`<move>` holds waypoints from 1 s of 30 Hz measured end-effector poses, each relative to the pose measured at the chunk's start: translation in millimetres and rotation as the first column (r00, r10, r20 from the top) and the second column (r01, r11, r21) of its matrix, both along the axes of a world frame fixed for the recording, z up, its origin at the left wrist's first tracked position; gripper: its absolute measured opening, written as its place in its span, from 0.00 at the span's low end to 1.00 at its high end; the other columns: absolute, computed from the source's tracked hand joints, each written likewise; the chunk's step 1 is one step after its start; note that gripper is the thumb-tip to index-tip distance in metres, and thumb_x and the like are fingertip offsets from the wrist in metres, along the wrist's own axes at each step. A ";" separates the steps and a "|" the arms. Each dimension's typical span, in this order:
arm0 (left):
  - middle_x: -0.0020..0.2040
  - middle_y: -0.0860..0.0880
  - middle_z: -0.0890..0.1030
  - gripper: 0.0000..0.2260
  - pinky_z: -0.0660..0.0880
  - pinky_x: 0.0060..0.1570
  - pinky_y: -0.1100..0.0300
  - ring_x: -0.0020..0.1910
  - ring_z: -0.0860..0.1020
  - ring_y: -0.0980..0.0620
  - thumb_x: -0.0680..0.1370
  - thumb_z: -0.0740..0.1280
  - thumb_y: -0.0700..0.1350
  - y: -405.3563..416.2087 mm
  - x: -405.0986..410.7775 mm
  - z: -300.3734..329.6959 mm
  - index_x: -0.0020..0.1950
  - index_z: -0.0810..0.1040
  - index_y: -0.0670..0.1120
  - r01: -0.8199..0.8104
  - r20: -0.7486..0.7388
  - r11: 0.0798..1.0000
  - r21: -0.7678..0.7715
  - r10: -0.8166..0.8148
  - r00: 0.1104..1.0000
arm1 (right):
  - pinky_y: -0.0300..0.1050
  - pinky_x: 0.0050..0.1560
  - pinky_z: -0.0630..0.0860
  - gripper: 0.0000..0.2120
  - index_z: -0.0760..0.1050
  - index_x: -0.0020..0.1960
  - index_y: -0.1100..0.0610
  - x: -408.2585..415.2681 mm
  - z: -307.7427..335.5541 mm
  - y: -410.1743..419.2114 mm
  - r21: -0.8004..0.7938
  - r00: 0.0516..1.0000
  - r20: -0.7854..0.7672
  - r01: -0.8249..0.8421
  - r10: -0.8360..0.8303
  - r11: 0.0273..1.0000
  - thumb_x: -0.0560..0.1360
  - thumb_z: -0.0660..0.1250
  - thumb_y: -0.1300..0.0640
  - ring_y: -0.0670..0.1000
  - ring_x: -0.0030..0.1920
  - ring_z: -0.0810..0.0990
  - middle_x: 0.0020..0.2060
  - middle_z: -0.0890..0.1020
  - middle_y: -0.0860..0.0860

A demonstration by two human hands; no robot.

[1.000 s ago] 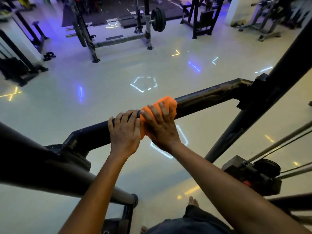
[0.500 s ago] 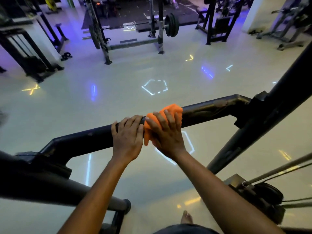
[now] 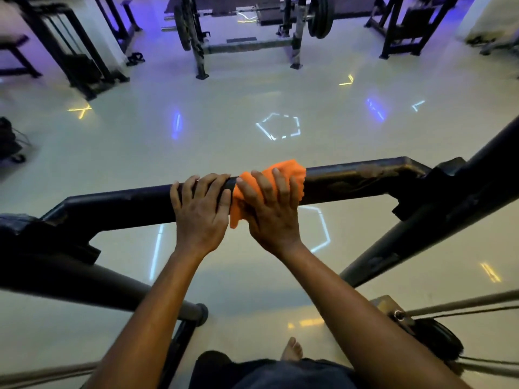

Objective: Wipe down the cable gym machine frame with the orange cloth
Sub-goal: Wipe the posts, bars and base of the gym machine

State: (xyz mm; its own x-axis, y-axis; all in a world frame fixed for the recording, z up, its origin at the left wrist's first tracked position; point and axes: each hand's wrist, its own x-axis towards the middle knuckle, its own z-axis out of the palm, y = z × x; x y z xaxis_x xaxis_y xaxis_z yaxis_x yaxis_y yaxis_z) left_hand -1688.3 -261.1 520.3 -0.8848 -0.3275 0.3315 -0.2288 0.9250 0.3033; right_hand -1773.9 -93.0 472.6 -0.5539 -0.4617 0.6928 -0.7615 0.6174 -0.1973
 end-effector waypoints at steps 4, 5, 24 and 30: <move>0.75 0.55 0.73 0.20 0.48 0.82 0.38 0.78 0.65 0.45 0.87 0.53 0.56 6.5 -0.7 -1.8 0.78 0.71 0.57 -0.039 -0.018 0.999 0.035 0.040 0.999 | 0.69 0.82 0.57 0.26 0.73 0.81 0.47 -34.2 1.3 60.0 0.031 0.998 -0.061 0.015 -0.013 0.999 0.83 0.68 0.50 0.63 0.81 0.67 0.79 0.74 0.52; 0.75 0.55 0.73 0.20 0.48 0.82 0.37 0.78 0.65 0.45 0.87 0.54 0.56 8.9 -0.9 -2.3 0.78 0.71 0.57 -0.046 -0.025 0.998 0.035 0.047 0.999 | 0.69 0.82 0.56 0.25 0.74 0.80 0.48 -41.0 1.3 73.3 -0.003 0.997 -0.044 0.059 -0.059 0.998 0.83 0.68 0.49 0.63 0.81 0.67 0.78 0.74 0.53; 0.74 0.59 0.72 0.17 0.44 0.81 0.36 0.77 0.65 0.50 0.88 0.57 0.54 24.0 -11.9 5.2 0.78 0.72 0.61 -0.014 0.010 0.996 0.091 0.013 1.000 | 0.73 0.79 0.57 0.20 0.79 0.74 0.49 -28.2 13.6 55.3 -0.126 0.979 0.104 0.188 -0.176 0.974 0.82 0.70 0.52 0.66 0.79 0.68 0.73 0.77 0.52; 0.75 0.57 0.72 0.20 0.46 0.81 0.37 0.78 0.65 0.49 0.87 0.54 0.56 33.3 -15.2 6.4 0.79 0.70 0.58 0.036 0.024 0.997 0.066 -0.037 0.999 | 0.71 0.79 0.57 0.23 0.76 0.78 0.47 -17.4 18.3 34.5 -0.011 0.997 0.067 0.027 -0.026 1.000 0.83 0.69 0.48 0.65 0.80 0.67 0.76 0.75 0.51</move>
